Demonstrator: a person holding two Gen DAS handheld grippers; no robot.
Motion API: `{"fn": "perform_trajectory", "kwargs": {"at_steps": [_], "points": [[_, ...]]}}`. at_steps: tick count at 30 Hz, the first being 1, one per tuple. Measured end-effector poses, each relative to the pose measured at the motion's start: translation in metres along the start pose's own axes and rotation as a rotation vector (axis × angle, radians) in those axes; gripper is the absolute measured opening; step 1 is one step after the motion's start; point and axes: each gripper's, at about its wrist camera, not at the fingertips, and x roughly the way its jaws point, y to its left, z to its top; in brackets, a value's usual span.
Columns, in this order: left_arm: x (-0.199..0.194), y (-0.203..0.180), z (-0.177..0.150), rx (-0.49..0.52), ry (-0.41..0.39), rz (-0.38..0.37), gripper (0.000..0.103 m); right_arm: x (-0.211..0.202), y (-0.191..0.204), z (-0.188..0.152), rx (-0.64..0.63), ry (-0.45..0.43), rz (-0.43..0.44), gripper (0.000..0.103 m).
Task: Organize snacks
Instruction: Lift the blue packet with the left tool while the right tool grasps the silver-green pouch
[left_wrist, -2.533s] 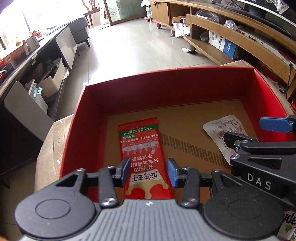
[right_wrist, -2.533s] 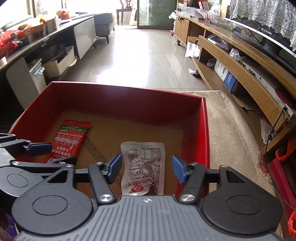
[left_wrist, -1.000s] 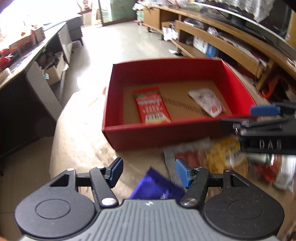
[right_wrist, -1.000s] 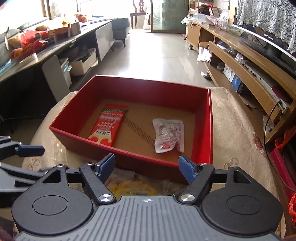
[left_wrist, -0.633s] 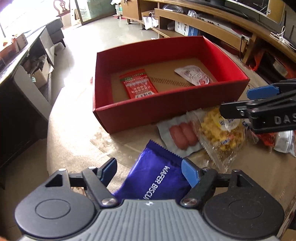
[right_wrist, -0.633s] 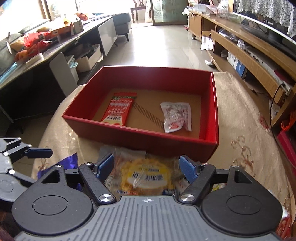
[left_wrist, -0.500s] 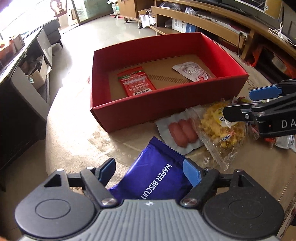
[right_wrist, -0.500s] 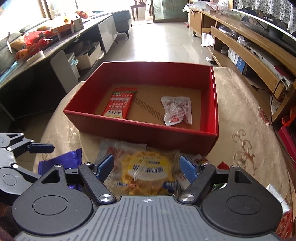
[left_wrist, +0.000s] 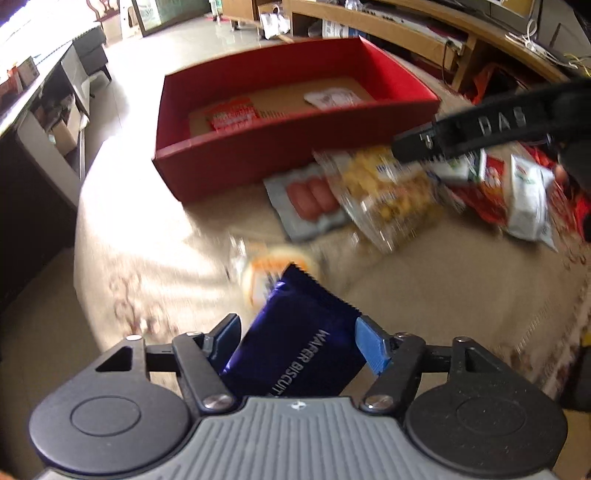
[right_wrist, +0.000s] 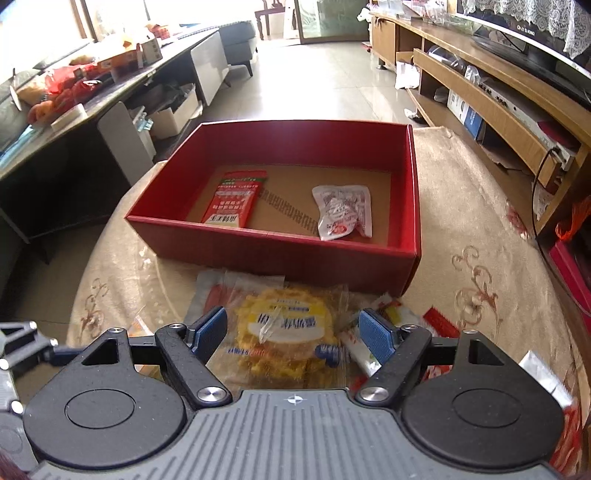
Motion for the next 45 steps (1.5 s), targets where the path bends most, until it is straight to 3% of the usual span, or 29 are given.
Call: {"fn": "perform_trajectory", "kwargs": {"at_steps": [9,12,17,19,22,27,31,36,37,40,44,45], "points": [[0.011,-0.024,-0.030,0.146,0.091,0.052,0.066,-0.016,-0.005,-0.029,0.007,0.023,0.017,0.086],[0.009,-0.022,-0.027,0.178,0.115,-0.010,0.067,-0.020,-0.009,-0.035,0.022,0.035,0.031,0.086],[0.011,-0.034,-0.036,0.441,0.153,0.015,0.073,-0.025,-0.015,-0.042,0.051,0.039,0.054,0.086],[0.022,-0.028,-0.038,0.435,0.188,-0.009,0.076,-0.028,-0.017,-0.043,0.054,0.036,0.054,0.086],[0.026,-0.012,-0.036,0.336,0.181,-0.061,0.079,-0.033,-0.021,-0.043,0.059,0.021,0.051,0.086],[0.015,-0.013,-0.044,0.311,0.162,-0.052,0.059,-0.044,-0.037,-0.036,0.039,-0.028,-0.036,0.086],[0.010,-0.028,-0.046,0.282,0.111,-0.026,0.053,-0.048,-0.050,-0.032,0.044,-0.040,-0.099,0.085],[0.003,-0.035,-0.028,0.189,0.069,-0.102,0.045,-0.053,-0.071,-0.030,0.080,-0.042,-0.129,0.085],[0.002,-0.037,-0.025,0.184,0.063,-0.117,0.033,-0.054,-0.077,-0.029,0.092,-0.041,-0.131,0.085],[0.010,-0.048,-0.015,0.172,0.090,-0.159,0.011,-0.051,-0.093,-0.030,0.110,-0.013,-0.159,0.085],[0.014,-0.057,-0.009,0.193,0.091,-0.137,0.013,-0.040,-0.115,-0.038,0.168,0.036,-0.217,0.085],[0.015,-0.057,-0.007,0.193,0.095,-0.139,0.017,-0.037,-0.120,-0.040,0.193,0.053,-0.223,0.085]]}}
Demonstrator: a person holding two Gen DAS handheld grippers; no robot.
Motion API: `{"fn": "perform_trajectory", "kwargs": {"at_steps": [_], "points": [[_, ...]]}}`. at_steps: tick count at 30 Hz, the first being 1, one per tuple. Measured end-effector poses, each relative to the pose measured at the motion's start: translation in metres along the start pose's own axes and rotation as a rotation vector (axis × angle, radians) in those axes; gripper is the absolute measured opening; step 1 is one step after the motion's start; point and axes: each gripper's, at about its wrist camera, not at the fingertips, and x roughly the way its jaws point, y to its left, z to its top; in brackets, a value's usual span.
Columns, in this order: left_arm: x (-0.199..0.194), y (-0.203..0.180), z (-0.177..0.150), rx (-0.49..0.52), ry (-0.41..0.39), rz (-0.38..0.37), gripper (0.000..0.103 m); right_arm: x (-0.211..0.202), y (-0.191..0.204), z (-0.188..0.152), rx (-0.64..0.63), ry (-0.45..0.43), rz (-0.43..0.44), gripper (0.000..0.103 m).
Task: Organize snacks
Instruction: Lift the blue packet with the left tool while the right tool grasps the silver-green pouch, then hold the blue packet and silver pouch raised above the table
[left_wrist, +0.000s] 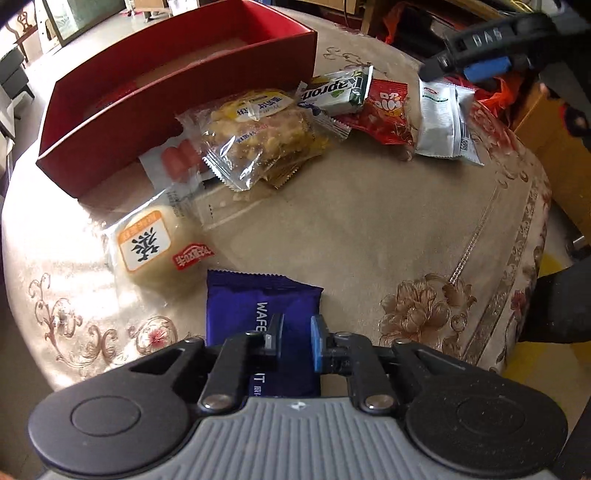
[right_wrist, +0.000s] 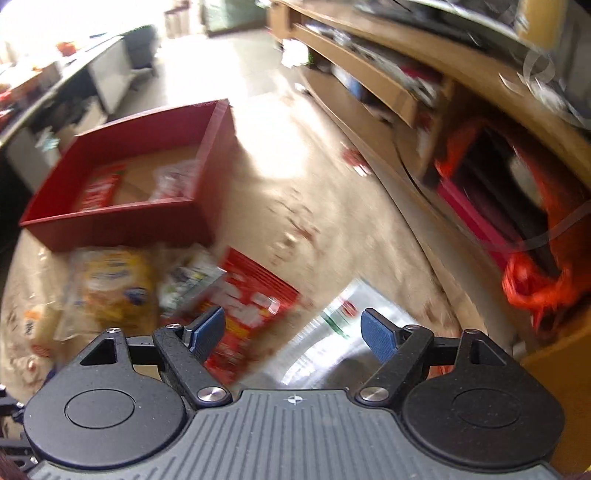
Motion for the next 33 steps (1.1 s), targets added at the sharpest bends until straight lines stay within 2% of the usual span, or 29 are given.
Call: {"fn": "perform_trajectory", "kwargs": {"at_steps": [5,6,7,9,10,11,13,14,16,17,21,25,27,30,33], "points": [[-0.001,-0.001,0.000,-0.014,-0.001,-0.027,0.032,0.029,-0.015,-0.016,0.117,0.114,-0.059,0.086],[-0.001,-0.002,0.000,-0.012,-0.001,-0.022,0.039,0.033,-0.018,-0.018,0.140,0.121,-0.082,0.086],[-0.001,-0.004,0.000,-0.008,0.000,-0.013,0.051,0.037,-0.018,-0.019,0.170,0.123,-0.097,0.086],[0.002,-0.006,-0.001,-0.001,0.004,0.006,0.058,0.045,-0.021,-0.018,0.251,0.131,-0.063,0.086],[0.002,-0.007,-0.001,0.004,0.002,0.008,0.058,0.051,-0.020,-0.018,0.287,0.138,-0.031,0.089],[0.002,-0.007,-0.001,0.007,0.001,0.009,0.058,0.053,-0.015,-0.018,0.295,0.127,-0.043,0.092],[0.002,-0.005,-0.002,0.000,0.005,0.009,0.058,0.059,0.003,-0.020,0.210,0.119,-0.106,0.092],[0.000,-0.003,-0.004,-0.005,0.006,0.013,0.058,0.060,0.013,-0.023,0.144,0.123,-0.140,0.088],[-0.002,0.003,-0.008,-0.026,0.014,0.009,0.058,0.054,0.020,-0.029,0.061,0.105,-0.120,0.073],[-0.003,0.006,-0.010,-0.037,0.015,0.008,0.058,0.050,0.019,-0.031,0.051,0.110,-0.108,0.061],[-0.006,0.014,-0.015,-0.069,0.013,0.008,0.059,0.037,0.006,-0.040,0.044,0.126,-0.086,0.048],[-0.005,0.015,-0.017,-0.085,0.012,0.013,0.062,0.019,0.013,-0.046,0.017,0.109,-0.035,0.044],[-0.003,0.013,-0.017,-0.085,0.008,0.043,0.067,0.012,0.015,-0.050,0.006,0.096,-0.026,0.043],[0.003,0.013,-0.016,-0.097,0.020,0.094,0.067,-0.002,0.017,-0.056,0.012,0.067,0.018,0.043],[0.007,0.020,-0.018,-0.137,0.047,0.060,0.068,-0.013,0.020,-0.063,0.017,0.043,0.067,0.043]]}}
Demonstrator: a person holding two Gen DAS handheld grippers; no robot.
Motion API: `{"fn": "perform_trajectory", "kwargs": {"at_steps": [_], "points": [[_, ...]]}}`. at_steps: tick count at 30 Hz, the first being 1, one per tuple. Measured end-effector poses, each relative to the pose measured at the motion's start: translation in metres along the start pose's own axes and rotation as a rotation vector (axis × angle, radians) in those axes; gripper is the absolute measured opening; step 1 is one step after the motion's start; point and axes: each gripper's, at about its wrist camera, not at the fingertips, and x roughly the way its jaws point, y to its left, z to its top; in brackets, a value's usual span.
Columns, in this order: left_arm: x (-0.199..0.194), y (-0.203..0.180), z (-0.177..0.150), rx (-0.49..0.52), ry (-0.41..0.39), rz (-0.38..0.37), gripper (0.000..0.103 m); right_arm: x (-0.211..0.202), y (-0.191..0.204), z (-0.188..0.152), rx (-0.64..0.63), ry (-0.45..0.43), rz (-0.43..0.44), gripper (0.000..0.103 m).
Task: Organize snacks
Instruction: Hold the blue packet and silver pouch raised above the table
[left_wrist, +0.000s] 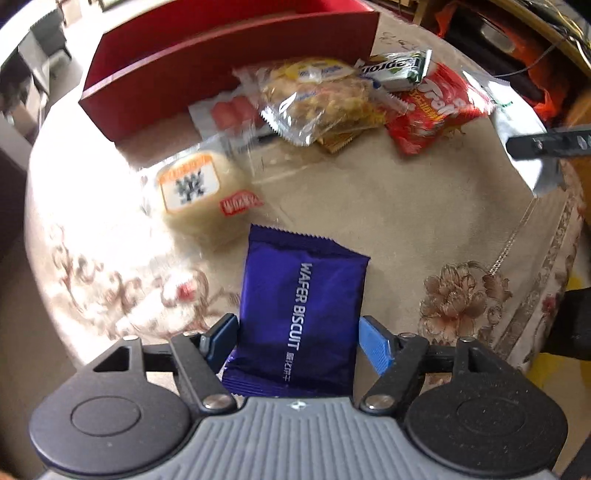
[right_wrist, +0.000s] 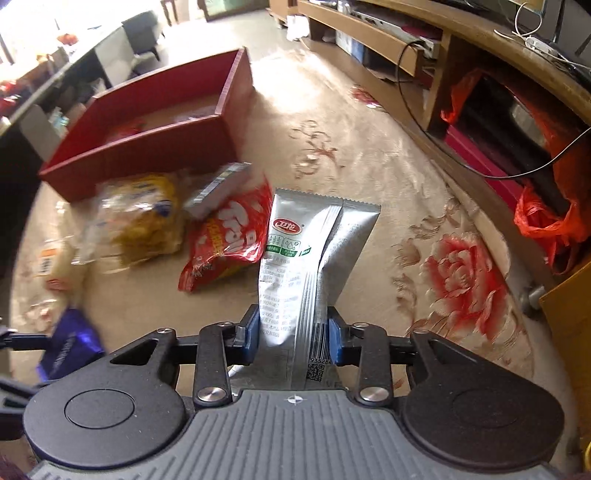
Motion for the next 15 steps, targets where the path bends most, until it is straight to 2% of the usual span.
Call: {"fn": "perform_trajectory", "kwargs": {"at_steps": [5,8,15], "points": [[0.003,-0.006,-0.006,-0.022,-0.018,0.035,0.069,-0.005,0.015,-0.004,-0.030,0.006,0.079,0.043],[0.000,-0.008,-0.006,-0.048,-0.030,0.047,0.060,-0.009,0.021,-0.005,-0.047,-0.002,0.103,0.043],[-0.010,-0.015,-0.009,-0.075,-0.051,0.006,0.058,-0.017,0.023,-0.024,-0.044,0.006,0.135,0.043]]}}
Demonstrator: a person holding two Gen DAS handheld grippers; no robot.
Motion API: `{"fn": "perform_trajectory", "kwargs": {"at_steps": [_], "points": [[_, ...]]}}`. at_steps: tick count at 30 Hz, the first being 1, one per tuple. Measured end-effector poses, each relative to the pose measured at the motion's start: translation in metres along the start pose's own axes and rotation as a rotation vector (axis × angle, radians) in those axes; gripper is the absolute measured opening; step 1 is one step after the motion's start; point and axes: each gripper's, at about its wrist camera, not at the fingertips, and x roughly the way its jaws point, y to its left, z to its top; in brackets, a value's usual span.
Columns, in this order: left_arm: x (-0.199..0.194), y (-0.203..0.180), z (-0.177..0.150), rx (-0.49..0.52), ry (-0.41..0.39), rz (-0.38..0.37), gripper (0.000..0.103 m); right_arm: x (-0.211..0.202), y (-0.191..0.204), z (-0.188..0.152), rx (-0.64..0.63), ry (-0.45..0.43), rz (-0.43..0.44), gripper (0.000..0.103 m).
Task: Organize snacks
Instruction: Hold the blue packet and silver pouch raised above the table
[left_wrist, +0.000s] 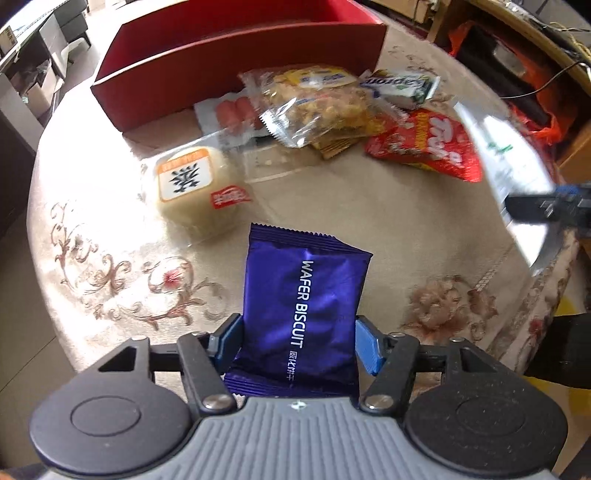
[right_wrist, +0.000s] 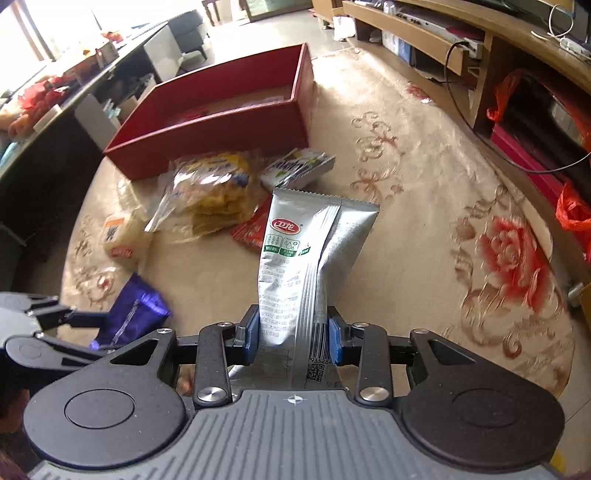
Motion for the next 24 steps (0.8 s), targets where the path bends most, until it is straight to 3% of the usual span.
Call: {"fn": "perform_trajectory", "kwargs": {"at_steps": [12,24], "points": [[-0.017,-0.005,0.008,-0.037,-0.070,-0.016,0.058,0.018,0.042,-0.012,-0.125,0.056,0.010,0.043],[0.009,-0.015,-0.002,0.041,-0.006,0.051,0.059,0.046,0.063,-0.023,-0.232,0.128,-0.044,0.045]]}}
